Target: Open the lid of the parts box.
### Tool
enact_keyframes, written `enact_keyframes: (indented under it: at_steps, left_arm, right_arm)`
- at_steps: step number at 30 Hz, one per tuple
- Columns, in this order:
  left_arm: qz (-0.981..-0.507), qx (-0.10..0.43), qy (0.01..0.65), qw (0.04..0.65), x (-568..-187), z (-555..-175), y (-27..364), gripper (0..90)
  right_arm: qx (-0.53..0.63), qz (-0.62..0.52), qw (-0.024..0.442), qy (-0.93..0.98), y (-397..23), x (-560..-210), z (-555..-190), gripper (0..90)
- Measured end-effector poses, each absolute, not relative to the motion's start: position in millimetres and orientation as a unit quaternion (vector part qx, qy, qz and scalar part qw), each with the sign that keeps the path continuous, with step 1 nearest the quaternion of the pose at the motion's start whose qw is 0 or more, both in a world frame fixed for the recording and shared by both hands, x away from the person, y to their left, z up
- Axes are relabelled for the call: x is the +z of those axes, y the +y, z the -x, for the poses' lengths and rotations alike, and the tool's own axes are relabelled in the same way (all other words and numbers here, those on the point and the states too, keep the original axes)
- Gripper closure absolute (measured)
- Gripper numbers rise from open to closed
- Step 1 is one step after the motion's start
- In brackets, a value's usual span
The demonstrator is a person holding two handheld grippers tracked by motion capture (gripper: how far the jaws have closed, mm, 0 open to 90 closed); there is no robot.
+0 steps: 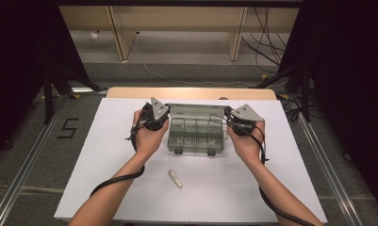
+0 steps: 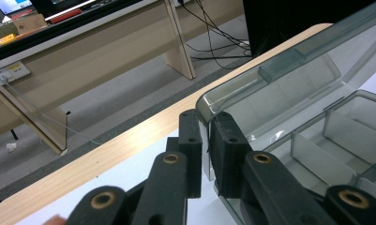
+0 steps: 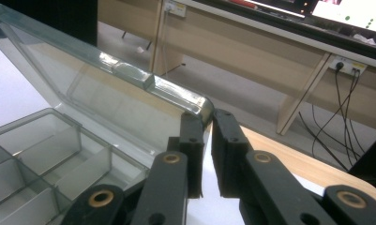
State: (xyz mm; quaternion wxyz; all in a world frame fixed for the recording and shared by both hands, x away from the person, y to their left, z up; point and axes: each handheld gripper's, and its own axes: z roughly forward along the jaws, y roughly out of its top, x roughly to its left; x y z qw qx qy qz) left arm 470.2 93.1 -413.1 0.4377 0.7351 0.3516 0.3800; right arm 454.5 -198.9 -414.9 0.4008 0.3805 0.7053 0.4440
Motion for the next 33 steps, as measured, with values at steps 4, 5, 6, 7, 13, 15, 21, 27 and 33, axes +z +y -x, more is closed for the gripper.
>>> enact_keyframes:
  at_steps: [4, 5, 6, 7, 13, 15, 21, 27, 33]
  left_arm:
    - [-0.732, 0.379, 0.357, 0.439, -413, -472, 93, 82.9]
    - [-0.733, 0.38, 0.357, 0.437, -413, -473, 92, 83.0]
    - [-0.733, 0.38, 0.357, 0.437, -413, -473, 92, 83.0]
    - [-0.732, 0.381, 0.358, 0.437, -412, -474, 92, 83.1]
    - [-0.73, 0.378, 0.363, 0.439, -412, -476, 92, 83.2]
    - [-0.731, 0.377, 0.362, 0.438, -411, -477, 92, 83.2]
    - [-0.731, 0.376, 0.363, 0.438, -410, -479, 92, 83.1]
    - [-0.731, 0.373, 0.365, 0.439, -410, -481, 92, 83.1]
    - [-0.733, 0.371, 0.365, 0.437, -409, -482, 92, 83.0]
  right_arm:
    - [0.444, -0.388, 0.396, 0.704, -198, -414, -456, 84.5]
    - [0.446, -0.389, 0.395, 0.703, -197, -414, -457, 84.5]
    - [0.445, -0.39, 0.396, 0.702, -197, -414, -457, 84.5]
    - [0.444, -0.392, 0.396, 0.702, -197, -413, -457, 84.5]
    - [0.445, -0.395, 0.393, 0.701, -196, -412, -459, 84.5]
    - [0.445, -0.397, 0.393, 0.7, -197, -412, -460, 84.6]
    - [0.447, -0.4, 0.387, 0.7, -197, -411, -462, 84.7]
    - [0.45, -0.403, 0.387, 0.697, -197, -411, -465, 84.7]
    - [0.45, -0.405, 0.383, 0.697, -198, -410, -466, 84.8]
